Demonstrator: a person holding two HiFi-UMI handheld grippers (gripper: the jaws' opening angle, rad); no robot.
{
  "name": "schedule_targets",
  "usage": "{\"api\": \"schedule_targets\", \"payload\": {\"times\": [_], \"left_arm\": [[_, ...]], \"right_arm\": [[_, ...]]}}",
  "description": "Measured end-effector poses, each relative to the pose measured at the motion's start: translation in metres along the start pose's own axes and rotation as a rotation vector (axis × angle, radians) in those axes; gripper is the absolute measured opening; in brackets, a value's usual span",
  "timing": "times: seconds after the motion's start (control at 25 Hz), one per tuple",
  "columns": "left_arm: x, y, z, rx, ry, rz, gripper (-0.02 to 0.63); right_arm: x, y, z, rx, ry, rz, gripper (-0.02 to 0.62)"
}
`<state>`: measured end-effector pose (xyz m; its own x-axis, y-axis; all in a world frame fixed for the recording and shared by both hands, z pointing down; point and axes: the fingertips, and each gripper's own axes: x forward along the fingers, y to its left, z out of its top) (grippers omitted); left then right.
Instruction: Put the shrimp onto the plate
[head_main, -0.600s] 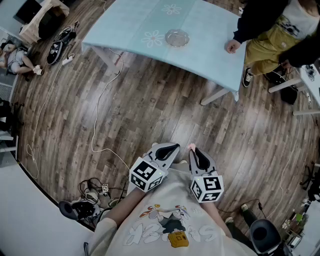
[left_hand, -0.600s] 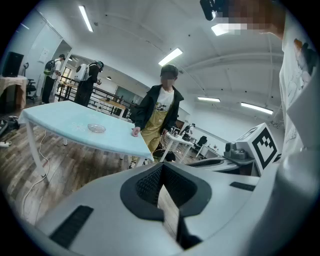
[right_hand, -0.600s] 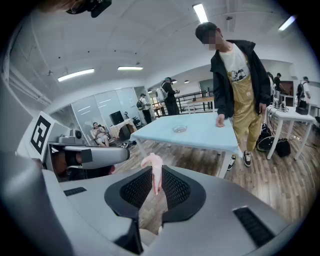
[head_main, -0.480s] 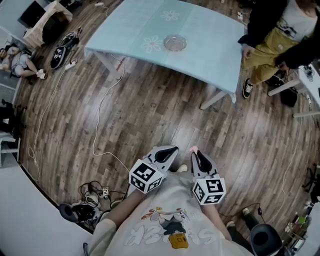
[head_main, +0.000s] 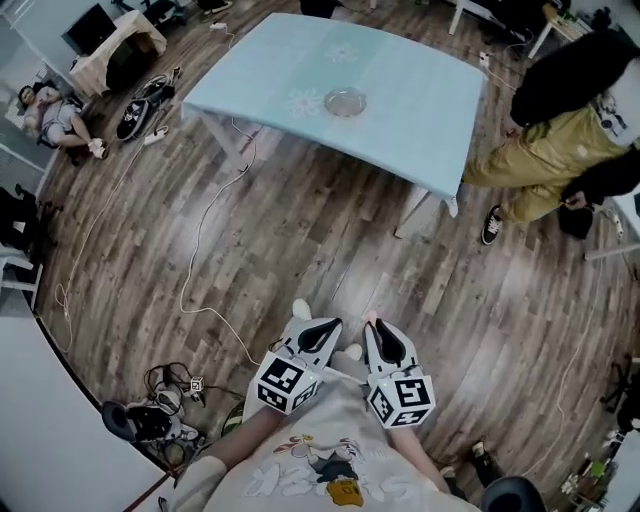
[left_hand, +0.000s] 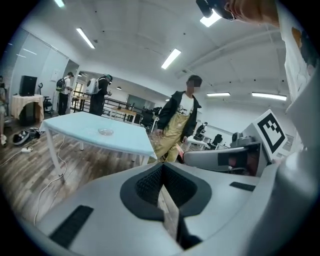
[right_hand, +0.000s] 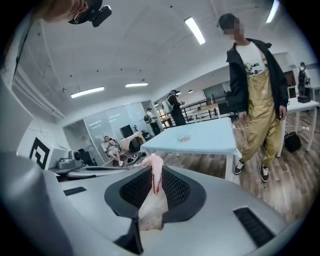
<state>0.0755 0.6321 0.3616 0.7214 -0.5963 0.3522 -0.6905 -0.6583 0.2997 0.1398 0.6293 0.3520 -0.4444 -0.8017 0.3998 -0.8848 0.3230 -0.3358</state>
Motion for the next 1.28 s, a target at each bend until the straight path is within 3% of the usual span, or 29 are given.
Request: {"api": "schedule_targets", "payload": {"times": [0.16, 0.4, 0.88, 1.12, 1.28], "left_arm": [[0.006, 0.022, -0.001, 0.0, 0.003, 0.014, 0.0], [0.03, 0.08, 0.035, 0.057, -0.033, -0.011, 0.0], [-0.022, 0.277, 0.123, 0.076, -0.094, -0.012, 0.0], [-0.029, 0.327, 0.14, 0.041, -0.122, -0.013, 0.0], [-0.025, 0.343, 0.13, 0.032, -0.106, -0.024, 0.0]], "right_arm": [[0.014, 0.009, 0.008, -0.024, -0.006, 0.019, 0.08], [0.085, 0.0, 0.032, 0.053, -0.011, -0.068, 0.08], [0.256, 0.123, 0.11, -0.039, -0.045, -0.073, 0.08], [0.295, 0.137, 0.125, -0.049, -0.035, -0.099, 0.08], [0.315, 0.138, 0.125, -0.042, -0.033, -0.101, 0.078]]}}
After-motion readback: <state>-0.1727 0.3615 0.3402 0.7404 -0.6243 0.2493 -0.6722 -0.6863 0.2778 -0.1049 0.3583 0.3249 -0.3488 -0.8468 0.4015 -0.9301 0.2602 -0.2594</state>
